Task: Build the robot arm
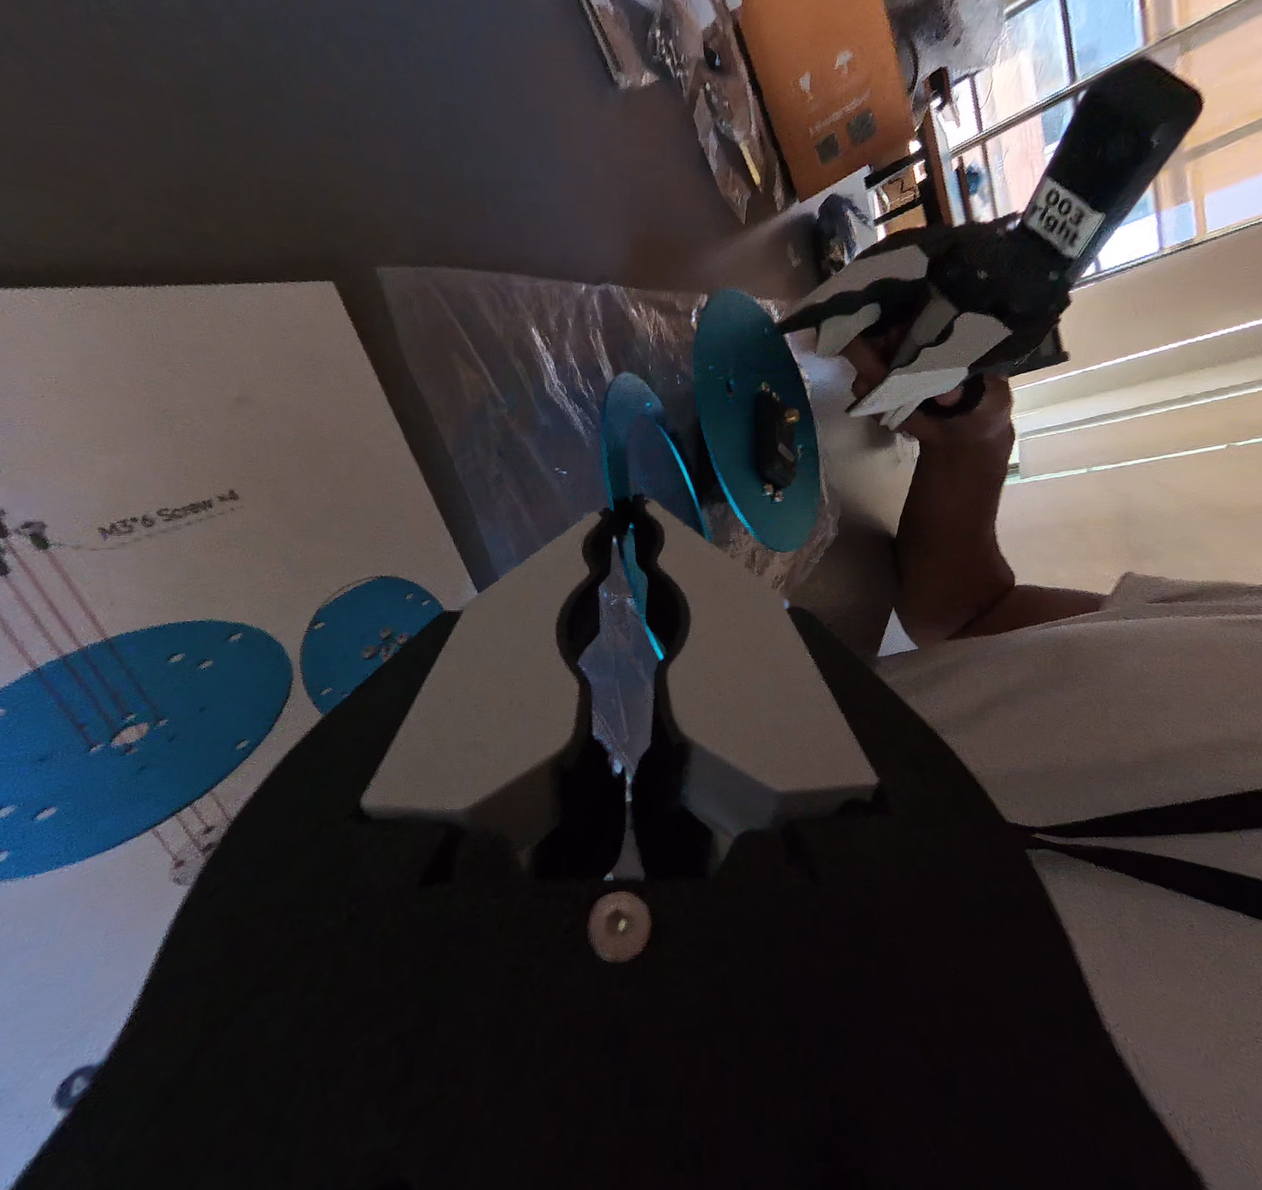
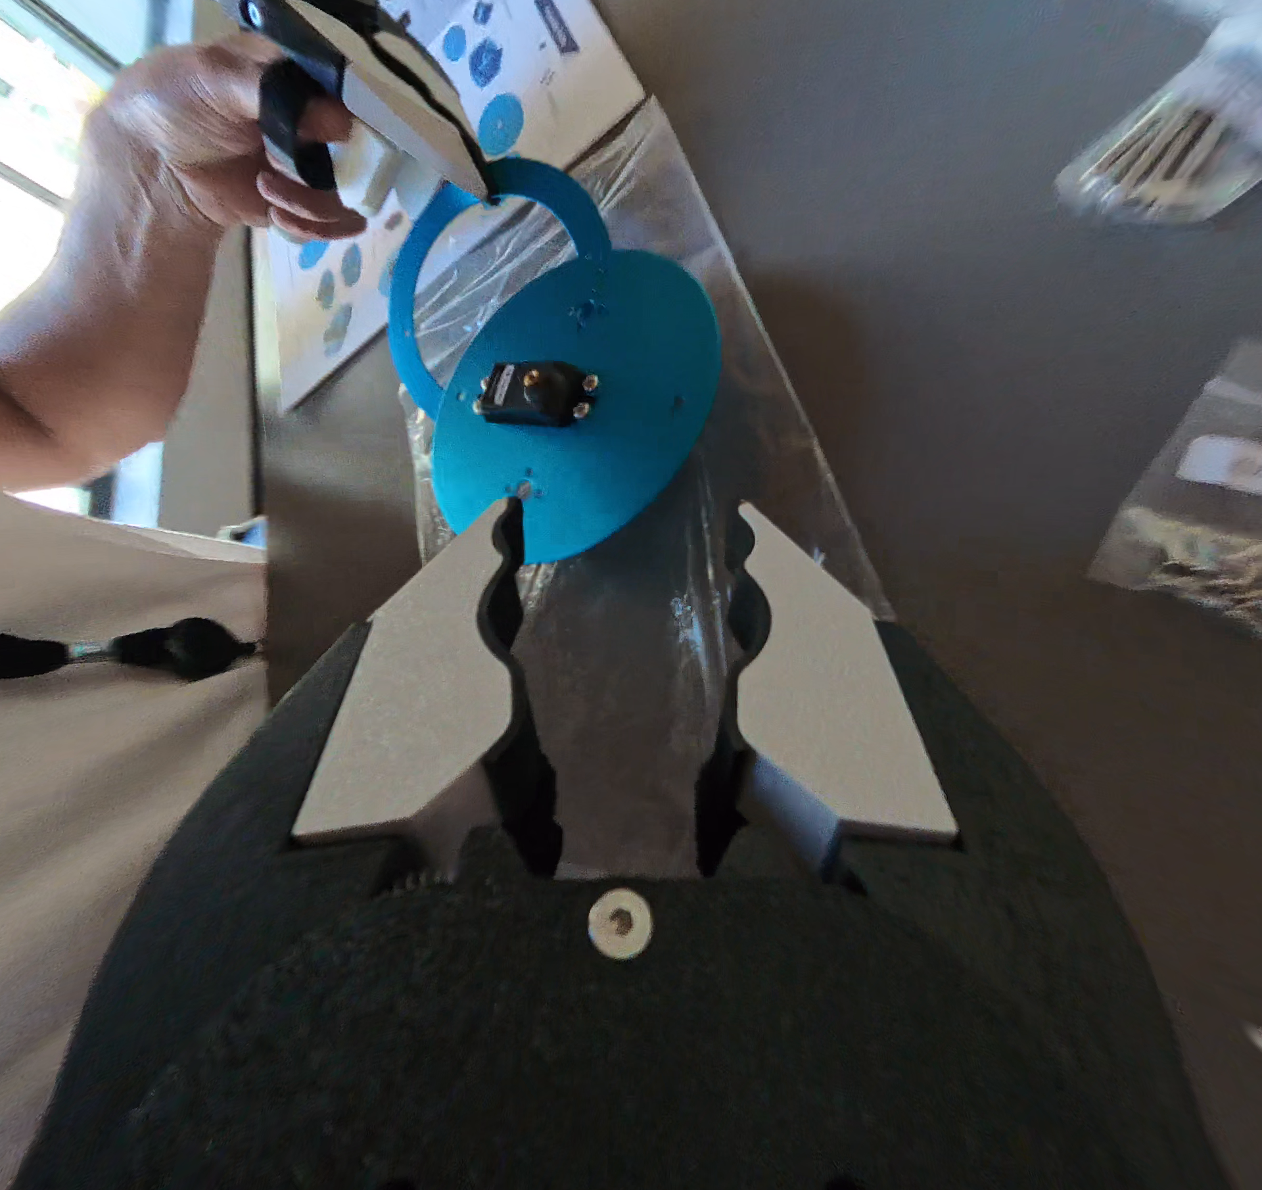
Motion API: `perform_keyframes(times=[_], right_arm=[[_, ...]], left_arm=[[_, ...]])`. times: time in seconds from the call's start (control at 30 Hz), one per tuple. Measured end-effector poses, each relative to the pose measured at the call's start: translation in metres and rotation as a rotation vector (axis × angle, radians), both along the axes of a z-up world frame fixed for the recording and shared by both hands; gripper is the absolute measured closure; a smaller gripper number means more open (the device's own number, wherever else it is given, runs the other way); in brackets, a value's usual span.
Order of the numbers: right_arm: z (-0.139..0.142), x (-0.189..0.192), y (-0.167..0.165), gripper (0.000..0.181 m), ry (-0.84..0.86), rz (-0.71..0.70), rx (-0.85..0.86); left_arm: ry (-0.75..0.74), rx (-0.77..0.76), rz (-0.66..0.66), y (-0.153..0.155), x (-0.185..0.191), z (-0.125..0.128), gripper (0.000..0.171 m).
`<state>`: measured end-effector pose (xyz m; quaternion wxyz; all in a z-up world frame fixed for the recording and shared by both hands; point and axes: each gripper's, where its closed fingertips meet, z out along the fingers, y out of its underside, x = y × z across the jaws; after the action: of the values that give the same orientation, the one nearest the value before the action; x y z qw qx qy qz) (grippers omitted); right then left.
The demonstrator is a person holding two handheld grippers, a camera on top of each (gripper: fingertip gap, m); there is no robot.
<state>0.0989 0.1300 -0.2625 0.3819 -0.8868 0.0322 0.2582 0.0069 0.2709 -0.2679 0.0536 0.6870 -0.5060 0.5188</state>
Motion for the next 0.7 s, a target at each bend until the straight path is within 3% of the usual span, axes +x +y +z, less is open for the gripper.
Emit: perform_keyframes(times=[0.1, 0.2, 0.3, 0.4, 0.47, 0.57, 0.7], right_arm=[[-0.001, -0.010, -0.003, 0.135, 0.210, 0.036, -0.032], [0.006, 0.003, -0.004, 0.138, 0.221, 0.015, -0.013], [0.034, 0.049, 0.001, 0.137, 0.064, -0.067, 0.035], [0.084, 0.125, 0.028, 0.136, -0.227, -0.184, 0.189], [0.098, 0.184, 0.052, 0.141, -0.440, -0.243, 0.203], [0.073, 0.249, 0.093, 0.157, -0.572, -0.201, 0.069], [0.014, 0.278, 0.134, 0.144, -0.342, -0.083, -0.233]], left_arm=[[0.046, 0.113, -0.097, -0.012, -0.005, -0.014, 0.163], [0.037, 0.230, -0.119, -0.011, -0.002, -0.017, 0.153], [-0.011, 0.335, -0.120, -0.004, 0.007, -0.010, 0.147], [-0.061, 0.438, -0.087, 0.008, 0.019, -0.002, 0.142], [-0.113, 0.491, -0.074, 0.009, 0.026, 0.005, 0.142], [-0.217, 0.461, -0.060, -0.005, 0.028, 0.026, 0.142], [-0.295, 0.503, -0.025, -0.016, 0.008, 0.038, 0.142]])
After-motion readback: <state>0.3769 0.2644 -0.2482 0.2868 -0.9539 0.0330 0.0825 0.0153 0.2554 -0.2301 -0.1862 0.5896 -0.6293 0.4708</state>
